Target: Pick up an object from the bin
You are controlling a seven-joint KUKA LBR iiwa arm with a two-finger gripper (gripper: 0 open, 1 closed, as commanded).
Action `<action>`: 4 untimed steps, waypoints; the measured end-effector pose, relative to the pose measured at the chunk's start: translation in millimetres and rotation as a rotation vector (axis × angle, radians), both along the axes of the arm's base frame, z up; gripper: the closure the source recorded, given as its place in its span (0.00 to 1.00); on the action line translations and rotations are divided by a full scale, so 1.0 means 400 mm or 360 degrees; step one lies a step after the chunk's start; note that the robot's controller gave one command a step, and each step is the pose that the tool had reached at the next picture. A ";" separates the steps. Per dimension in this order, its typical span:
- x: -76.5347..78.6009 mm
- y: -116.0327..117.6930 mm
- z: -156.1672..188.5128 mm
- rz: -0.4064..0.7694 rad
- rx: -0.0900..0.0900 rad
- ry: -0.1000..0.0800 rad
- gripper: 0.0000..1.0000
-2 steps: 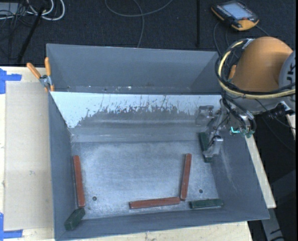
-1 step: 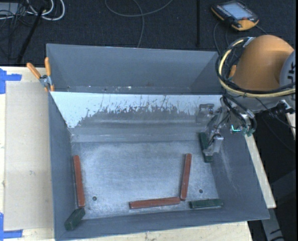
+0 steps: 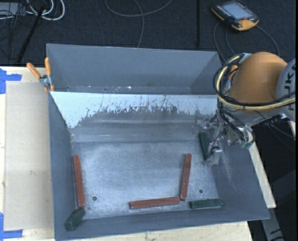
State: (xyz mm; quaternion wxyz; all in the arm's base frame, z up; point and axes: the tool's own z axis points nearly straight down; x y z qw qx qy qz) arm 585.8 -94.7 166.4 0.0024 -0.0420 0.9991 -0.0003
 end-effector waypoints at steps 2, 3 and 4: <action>-0.213 0.100 -0.242 -0.0107 0.0002 0.0013 1.00; -0.212 0.100 -0.242 -0.0106 0.0001 0.0012 1.00; -0.198 0.065 0.094 -0.0080 0.0000 0.0006 1.00</action>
Offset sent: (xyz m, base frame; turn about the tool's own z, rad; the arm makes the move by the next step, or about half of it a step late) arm -0.0845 0.0393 -0.0964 0.0697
